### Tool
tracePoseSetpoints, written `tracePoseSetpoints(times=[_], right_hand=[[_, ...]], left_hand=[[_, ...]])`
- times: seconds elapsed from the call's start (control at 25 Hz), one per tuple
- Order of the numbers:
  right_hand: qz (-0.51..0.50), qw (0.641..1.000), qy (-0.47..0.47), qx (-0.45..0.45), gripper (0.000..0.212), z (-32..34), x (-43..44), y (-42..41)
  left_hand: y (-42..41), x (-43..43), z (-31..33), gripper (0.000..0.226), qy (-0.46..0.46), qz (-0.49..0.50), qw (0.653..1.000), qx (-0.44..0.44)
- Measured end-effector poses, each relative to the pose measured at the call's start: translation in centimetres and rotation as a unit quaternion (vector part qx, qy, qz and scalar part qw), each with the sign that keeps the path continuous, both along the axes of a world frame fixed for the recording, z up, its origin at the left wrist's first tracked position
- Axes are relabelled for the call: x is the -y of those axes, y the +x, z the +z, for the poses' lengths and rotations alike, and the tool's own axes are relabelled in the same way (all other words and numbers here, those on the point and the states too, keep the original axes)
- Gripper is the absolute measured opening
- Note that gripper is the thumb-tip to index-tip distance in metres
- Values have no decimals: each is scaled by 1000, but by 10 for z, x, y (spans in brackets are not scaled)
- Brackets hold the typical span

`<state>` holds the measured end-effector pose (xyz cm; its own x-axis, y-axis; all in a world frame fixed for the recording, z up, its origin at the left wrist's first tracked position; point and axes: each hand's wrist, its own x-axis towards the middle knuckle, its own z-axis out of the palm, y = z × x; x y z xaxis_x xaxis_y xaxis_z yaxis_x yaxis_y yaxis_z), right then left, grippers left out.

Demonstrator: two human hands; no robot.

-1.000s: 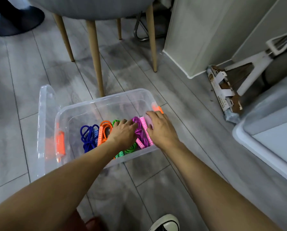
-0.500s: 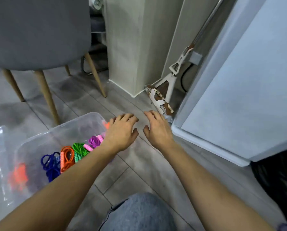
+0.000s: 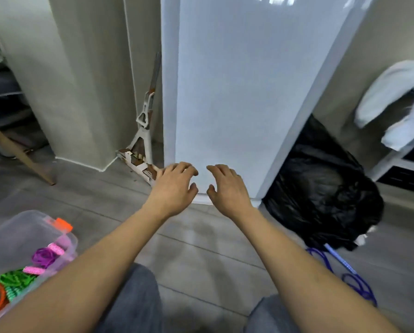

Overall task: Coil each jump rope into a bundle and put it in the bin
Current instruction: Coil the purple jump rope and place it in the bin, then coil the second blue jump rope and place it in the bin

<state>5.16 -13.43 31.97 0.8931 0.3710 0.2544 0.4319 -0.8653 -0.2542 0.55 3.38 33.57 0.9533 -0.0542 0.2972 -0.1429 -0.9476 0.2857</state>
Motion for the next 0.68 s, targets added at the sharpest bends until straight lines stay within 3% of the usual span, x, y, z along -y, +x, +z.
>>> tracePoseSetpoints(times=[0.28, 0.68], right_hand=[[-98, 995, 15, -15, 55, -25, 130, -6], [-252, 958, 71, -117, 53, -165, 288, -30]], left_hand=[[17, 122, -24, 31, 4, -87, 996, 1], [24, 266, -140, 29, 23, -188, 978, -91]])
